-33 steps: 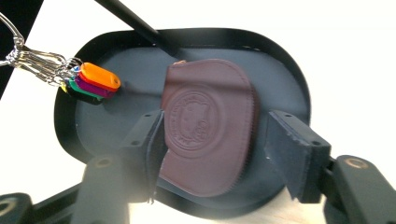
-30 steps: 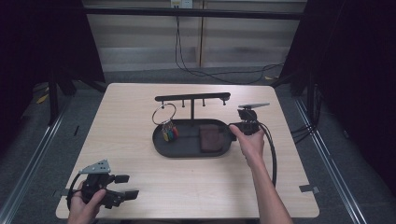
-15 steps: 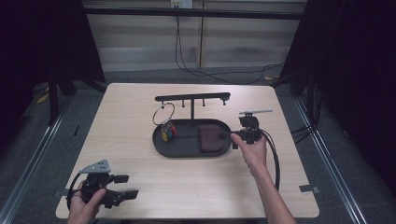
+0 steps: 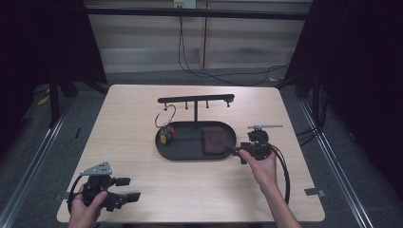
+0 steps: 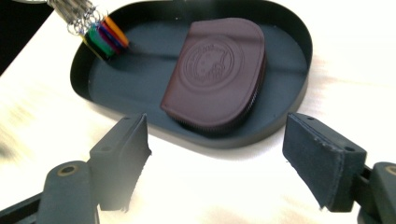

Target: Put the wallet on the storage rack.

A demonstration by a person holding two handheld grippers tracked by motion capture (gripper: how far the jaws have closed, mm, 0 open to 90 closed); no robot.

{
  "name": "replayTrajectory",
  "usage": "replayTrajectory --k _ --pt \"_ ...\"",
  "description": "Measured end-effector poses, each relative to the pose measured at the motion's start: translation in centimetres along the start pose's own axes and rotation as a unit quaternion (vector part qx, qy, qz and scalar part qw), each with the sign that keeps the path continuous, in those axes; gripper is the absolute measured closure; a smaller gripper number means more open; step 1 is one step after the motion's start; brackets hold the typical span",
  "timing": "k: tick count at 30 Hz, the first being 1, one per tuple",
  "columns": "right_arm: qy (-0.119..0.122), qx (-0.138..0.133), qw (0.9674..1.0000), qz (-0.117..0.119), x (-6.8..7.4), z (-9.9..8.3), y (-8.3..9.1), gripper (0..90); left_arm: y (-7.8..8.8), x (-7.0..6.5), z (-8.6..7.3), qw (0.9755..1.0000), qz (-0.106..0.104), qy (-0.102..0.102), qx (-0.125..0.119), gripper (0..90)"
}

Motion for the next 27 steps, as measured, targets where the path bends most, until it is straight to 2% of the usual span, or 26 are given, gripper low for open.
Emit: replayTrajectory --k 5,11,16,20,22,24,27 --pt "0.018 -0.001 0.9998 -0.002 0.3 -1.6 1.0 22.8 0.1 0.0 0.0 1.0000 0.001 -0.001 0.000 19.7" --pt "0.027 -0.003 0.9996 -0.010 0.2 -3.3 2.7 23.0 0.1 0.0 0.0 1.0000 0.003 0.002 -0.003 19.8" --pt "0.037 -0.007 0.9988 -0.033 -0.7 -4.8 4.0 22.4 0.2 0.2 -0.1 1.0000 0.006 0.003 -0.006 19.8" --pt "0.020 -0.018 0.9992 -0.028 -1.3 -6.3 4.8 23.4 0.1 0.0 0.0 0.9999 0.006 -0.001 -0.009 19.8" --pt "0.026 -0.023 0.9985 -0.041 -2.0 -7.0 4.8 23.4 0.0 0.0 -0.1 1.0000 0.006 0.000 -0.005 19.8" --pt "0.019 -0.022 0.9988 -0.040 -2.4 -7.5 4.7 22.9 0.0 -0.1 -0.1 1.0000 0.004 -0.001 -0.005 19.8" --pt "0.027 -0.020 0.9977 -0.059 -3.1 -7.9 4.4 21.7 0.2 -0.3 0.0 1.0000 0.003 -0.005 -0.008 19.8"
Point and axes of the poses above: each handheld gripper's, and its own axes: y roughly backward along the jaws, z roughly out of its top, x roughly to its left, the point moved 10 cm from there along -y, roughly forward along the jaws, and after that the axes turned 2 degrees about -y, right-handed, at the moved point
